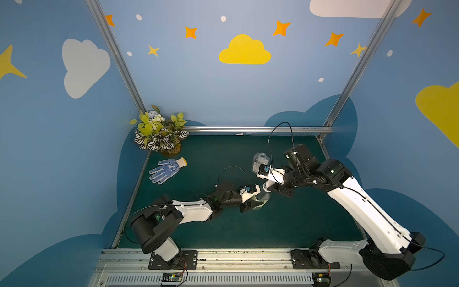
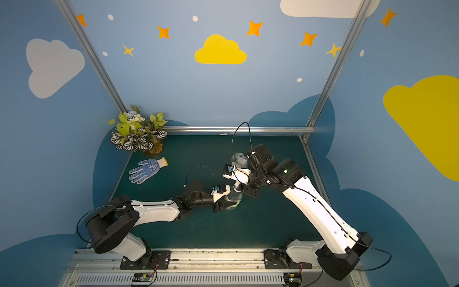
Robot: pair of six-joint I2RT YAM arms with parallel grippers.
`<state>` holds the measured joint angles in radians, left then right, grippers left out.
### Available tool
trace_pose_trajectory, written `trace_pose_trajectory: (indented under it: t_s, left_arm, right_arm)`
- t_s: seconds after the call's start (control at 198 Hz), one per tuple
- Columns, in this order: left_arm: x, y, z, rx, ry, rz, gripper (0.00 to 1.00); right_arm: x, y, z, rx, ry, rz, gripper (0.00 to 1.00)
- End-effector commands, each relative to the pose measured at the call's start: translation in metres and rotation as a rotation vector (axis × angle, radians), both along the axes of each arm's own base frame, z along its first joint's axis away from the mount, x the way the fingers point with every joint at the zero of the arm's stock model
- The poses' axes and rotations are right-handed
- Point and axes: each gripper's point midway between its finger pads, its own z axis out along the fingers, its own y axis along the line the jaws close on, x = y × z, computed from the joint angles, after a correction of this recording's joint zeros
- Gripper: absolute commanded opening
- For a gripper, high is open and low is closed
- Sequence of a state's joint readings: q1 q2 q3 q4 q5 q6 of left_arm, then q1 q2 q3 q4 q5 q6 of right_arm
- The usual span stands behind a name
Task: Screw on the bottle caps
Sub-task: Screw the bottle cap onto the plastic bottle.
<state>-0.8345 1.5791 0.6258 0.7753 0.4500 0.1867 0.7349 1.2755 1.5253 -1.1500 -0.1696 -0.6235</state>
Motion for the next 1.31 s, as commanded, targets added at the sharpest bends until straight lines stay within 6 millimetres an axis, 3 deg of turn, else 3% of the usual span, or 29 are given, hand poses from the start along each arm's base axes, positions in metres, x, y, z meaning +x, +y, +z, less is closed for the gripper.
trace_pose_trajectory:
  t_s: [0.0, 0.374, 0.879, 1.04, 1.308]
  left_arm:
    - [-0.002, 0.0, 0.009, -0.019, -0.032, -0.004, 0.28]
    - [-0.001, 0.001, 0.01, -0.019, -0.04, 0.003, 0.28]
    - [-0.004, 0.0, 0.01, -0.016, -0.066, -0.008, 0.28]
    - [-0.003, 0.0, 0.01, -0.013, -0.079, -0.004, 0.28]
    - [-0.002, 0.0, 0.014, -0.026, -0.092, 0.003, 0.28]
  right_arm:
    - [0.001, 0.008, 0.003, 0.04, 0.003, 0.004, 0.39]
    - [-0.008, 0.003, -0.007, 0.023, 0.049, 0.011, 0.4]
    - [0.007, -0.001, -0.018, -0.023, 0.071, -0.05, 0.41]
    - [0.003, 0.002, -0.02, -0.018, 0.11, -0.03, 0.42]
    - [-0.001, 0.0, -0.025, -0.024, 0.139, -0.03, 0.5]
